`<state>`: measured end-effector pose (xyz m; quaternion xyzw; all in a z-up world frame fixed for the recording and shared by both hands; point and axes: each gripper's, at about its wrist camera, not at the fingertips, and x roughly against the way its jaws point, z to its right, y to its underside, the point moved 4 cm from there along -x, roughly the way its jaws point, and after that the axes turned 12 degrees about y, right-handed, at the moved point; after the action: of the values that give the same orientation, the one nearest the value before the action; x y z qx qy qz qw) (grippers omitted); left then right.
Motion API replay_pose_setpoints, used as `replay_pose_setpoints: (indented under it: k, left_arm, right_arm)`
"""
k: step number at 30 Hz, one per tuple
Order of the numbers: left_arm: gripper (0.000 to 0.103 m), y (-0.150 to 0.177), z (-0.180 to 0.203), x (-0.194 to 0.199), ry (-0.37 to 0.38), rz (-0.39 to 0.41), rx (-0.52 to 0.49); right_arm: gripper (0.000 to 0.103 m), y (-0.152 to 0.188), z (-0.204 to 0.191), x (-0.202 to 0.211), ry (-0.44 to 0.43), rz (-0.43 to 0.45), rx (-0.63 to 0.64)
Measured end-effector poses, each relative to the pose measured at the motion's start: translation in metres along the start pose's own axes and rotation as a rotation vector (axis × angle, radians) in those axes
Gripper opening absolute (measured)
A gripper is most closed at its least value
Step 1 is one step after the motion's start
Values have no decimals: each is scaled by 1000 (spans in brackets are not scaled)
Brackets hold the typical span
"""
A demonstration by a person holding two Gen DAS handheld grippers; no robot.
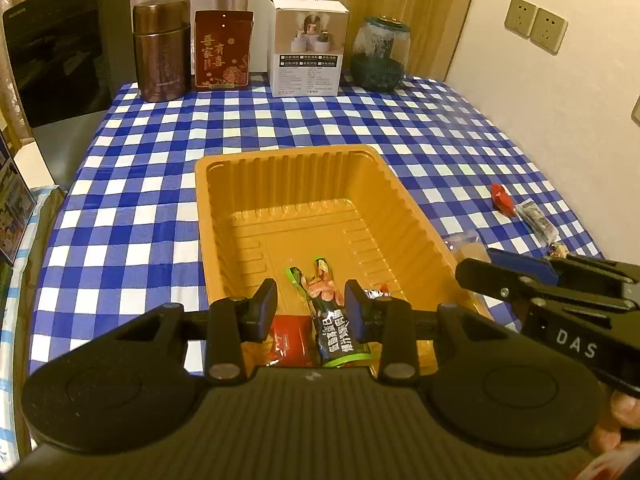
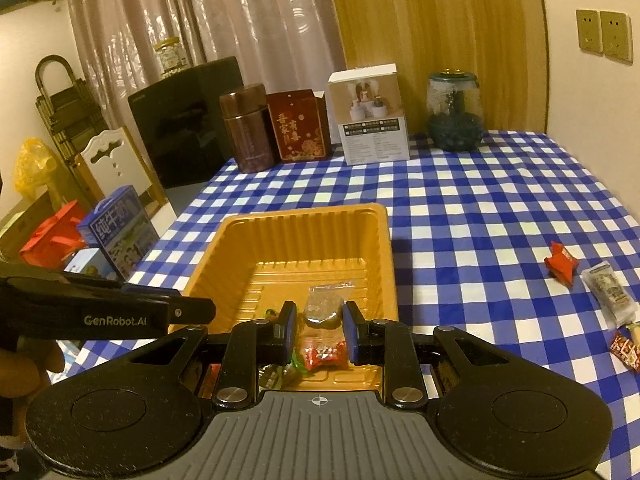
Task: Organize snacks
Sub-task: 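Open the left tool while the right tool opens, dropping both snacks into the tray, then move both open tools back toward the remaining snacks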
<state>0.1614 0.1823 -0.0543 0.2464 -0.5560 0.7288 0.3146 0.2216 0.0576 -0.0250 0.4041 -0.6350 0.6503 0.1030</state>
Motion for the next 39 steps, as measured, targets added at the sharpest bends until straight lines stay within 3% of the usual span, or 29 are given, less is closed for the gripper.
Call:
replay_pose_setpoints:
  k: [10, 15, 17, 19, 27, 32, 39]
  left_arm:
    - [33, 8, -5, 3, 3, 7, 20]
    - [33, 9, -4, 4, -22, 12, -7]
    - [33, 9, -4, 4, -20, 16, -3]
    - [34, 10, -4, 5, -20, 20, -3]
    - [37, 18, 4, 11, -7, 32, 10]
    - [49, 23, 15, 19, 2, 49, 15]
    - [53, 35, 33, 30, 10, 56, 27]
  right_arm:
    - [25, -3, 0, -4, -9, 3, -11]
    - [27, -5, 3, -9, -52, -5, -69]
    - [41, -6, 7, -8, -48, 1, -87]
    - [47, -6, 13, -6, -39, 3, -110]
    - [47, 0, 38, 12, 20, 4, -144]
    - [47, 8, 48, 31, 47, 7, -158]
    - [48, 18, 55, 59, 70, 15, -180]
